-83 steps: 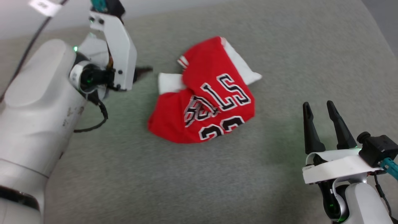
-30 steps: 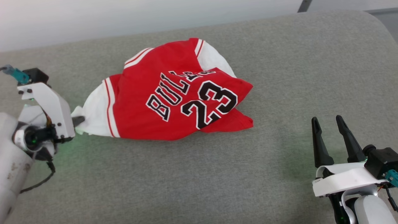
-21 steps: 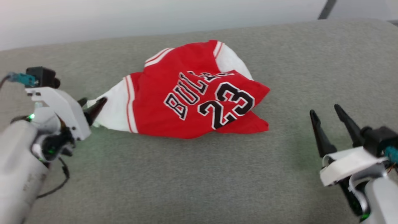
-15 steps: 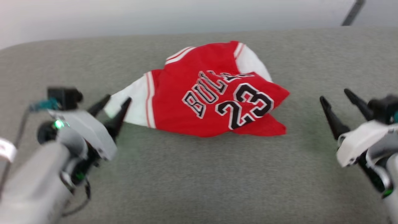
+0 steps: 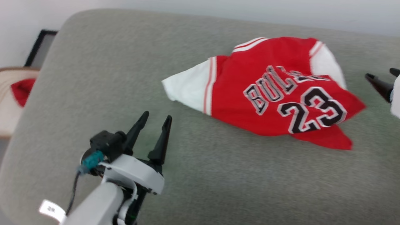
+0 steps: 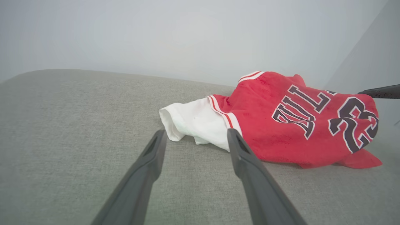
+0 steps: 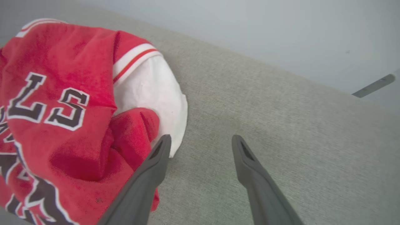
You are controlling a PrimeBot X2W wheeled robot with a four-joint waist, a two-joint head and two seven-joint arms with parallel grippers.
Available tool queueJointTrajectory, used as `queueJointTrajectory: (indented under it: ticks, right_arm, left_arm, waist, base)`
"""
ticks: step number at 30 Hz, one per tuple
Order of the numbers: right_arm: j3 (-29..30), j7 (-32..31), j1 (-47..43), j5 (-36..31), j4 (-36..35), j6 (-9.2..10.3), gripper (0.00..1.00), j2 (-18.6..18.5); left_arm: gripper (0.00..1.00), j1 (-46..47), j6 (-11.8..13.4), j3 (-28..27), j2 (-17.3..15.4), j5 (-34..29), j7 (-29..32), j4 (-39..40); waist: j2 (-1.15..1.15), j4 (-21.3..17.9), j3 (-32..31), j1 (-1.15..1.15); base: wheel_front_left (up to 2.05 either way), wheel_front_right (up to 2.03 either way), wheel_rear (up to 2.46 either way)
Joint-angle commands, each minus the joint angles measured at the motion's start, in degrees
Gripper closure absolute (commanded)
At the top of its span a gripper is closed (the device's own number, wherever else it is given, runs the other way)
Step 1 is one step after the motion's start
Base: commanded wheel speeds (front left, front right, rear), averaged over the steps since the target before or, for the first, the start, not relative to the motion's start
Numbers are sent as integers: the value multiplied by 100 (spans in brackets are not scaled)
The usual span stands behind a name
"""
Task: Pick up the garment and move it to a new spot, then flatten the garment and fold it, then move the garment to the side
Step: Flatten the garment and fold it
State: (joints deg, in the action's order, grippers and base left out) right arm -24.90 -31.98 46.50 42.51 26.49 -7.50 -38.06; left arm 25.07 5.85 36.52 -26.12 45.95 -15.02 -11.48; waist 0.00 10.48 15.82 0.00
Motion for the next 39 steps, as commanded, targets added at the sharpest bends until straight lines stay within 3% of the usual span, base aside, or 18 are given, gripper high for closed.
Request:
queueJointTrajectory:
  ticks: [1,8,16,17,18,19,20,30,39]
  right_arm:
    - [-120,-253,236,161,170,1,0,-30]
    - [-510,-1445,1101,280,1029,2,0,-46]
    - [-757,-1520,1401,-19,1684,2,0,55]
    - [-801,-1528,1408,-23,1717,1,4,88]
    - [-844,-1482,1425,-35,1713,1,61,108]
    - [-835,-1429,1445,-33,1744,1,89,128]
    - [-832,-1403,1453,-5,1791,1,100,151]
    - [-761,-529,1430,137,1455,4,100,-51]
    - [-362,-50,186,501,-183,3,100,-897]
  left_arm:
    - [0,-201,8,-159,160,-285,-8,119]
    - [0,-591,-160,-785,734,-1373,-11,414]
    - [0,-796,-549,-1232,1243,-1966,-12,403]
    - [0,-812,-585,-1294,1285,-2023,-12,396]
    - [0,-830,-619,-1357,1323,-2053,-12,386]
    - [0,-844,-656,-1417,1359,-2086,-12,377]
    - [0,-854,-692,-1478,1397,-2123,-12,360]
    - [0,-983,-933,-1949,1574,-2411,-13,198]
    - [0,-1205,-991,-2307,1512,-2561,-12,227]
  waist:
    - [0,647,440,0]
    - [0,980,791,0]
    - [0,1098,939,0]
    - [0,1087,955,0]
    - [0,1071,974,0]
    - [0,1049,993,0]
    - [0,1022,1008,0]
    - [0,547,766,0]
    - [0,-102,426,0]
  base:
    - [0,0,0]
    - [0,0,0]
    - [0,0,0]
    - [0,0,0]
    - [0,0,0]
    - [0,0,0]
    - [0,0,0]
    - [0,0,0]
    - [0,0,0]
